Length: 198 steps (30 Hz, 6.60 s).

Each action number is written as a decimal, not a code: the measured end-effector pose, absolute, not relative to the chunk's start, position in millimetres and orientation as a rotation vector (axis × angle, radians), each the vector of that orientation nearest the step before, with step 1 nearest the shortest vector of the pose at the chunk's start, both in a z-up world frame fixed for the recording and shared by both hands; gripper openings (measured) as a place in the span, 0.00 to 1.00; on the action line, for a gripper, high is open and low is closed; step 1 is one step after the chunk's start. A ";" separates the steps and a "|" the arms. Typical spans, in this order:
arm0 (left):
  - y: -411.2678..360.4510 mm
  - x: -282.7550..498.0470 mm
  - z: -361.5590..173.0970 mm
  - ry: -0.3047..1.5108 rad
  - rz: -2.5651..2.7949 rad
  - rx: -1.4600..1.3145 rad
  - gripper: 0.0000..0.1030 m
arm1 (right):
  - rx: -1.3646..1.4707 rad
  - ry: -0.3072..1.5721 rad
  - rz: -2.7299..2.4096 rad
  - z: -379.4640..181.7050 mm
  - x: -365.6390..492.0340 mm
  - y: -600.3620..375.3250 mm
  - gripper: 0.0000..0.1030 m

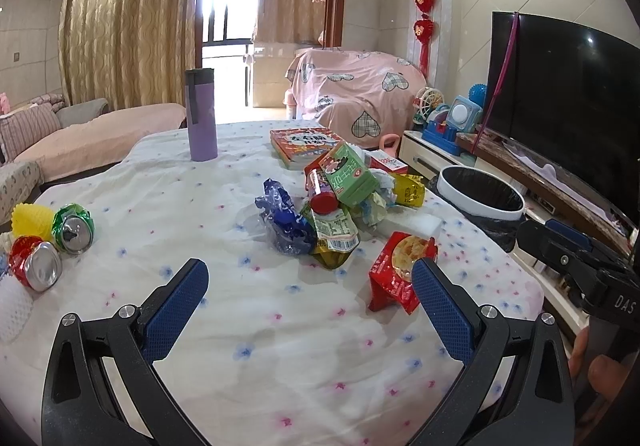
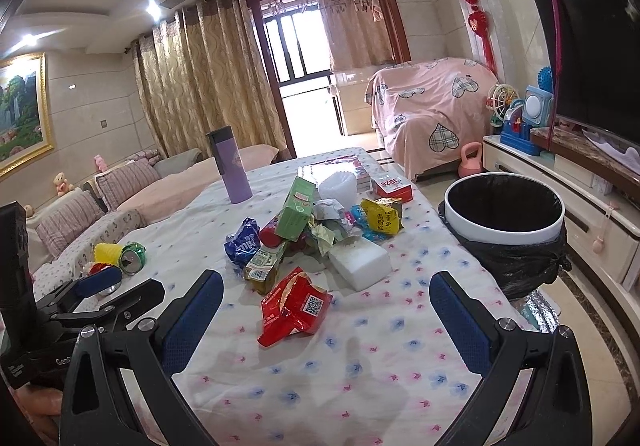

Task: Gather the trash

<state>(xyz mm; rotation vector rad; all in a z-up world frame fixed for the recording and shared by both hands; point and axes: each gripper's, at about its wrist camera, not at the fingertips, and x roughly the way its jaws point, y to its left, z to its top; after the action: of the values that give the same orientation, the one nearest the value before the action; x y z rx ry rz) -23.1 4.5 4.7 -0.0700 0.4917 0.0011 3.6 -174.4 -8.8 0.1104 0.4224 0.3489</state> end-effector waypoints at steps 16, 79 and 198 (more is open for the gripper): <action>32.3 6.8 -10.3 0.596 0.003 -0.154 0.86 | 0.126 0.513 0.407 -23.0 20.3 -161.2 0.82; -104.5 108.5 10.2 0.779 -0.441 -0.089 0.18 | 0.299 0.602 0.311 -22.9 86.0 -261.5 0.25; 7.6 134.0 -51.7 0.894 -0.202 -0.243 0.41 | 0.009 0.836 0.484 -75.8 164.8 -156.4 0.53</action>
<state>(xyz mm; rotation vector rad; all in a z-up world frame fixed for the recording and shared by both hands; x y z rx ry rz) 134.0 7.6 -51.7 -0.2426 0.8939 -0.2015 164.8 -156.4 -75.8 0.0091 0.8359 0.4840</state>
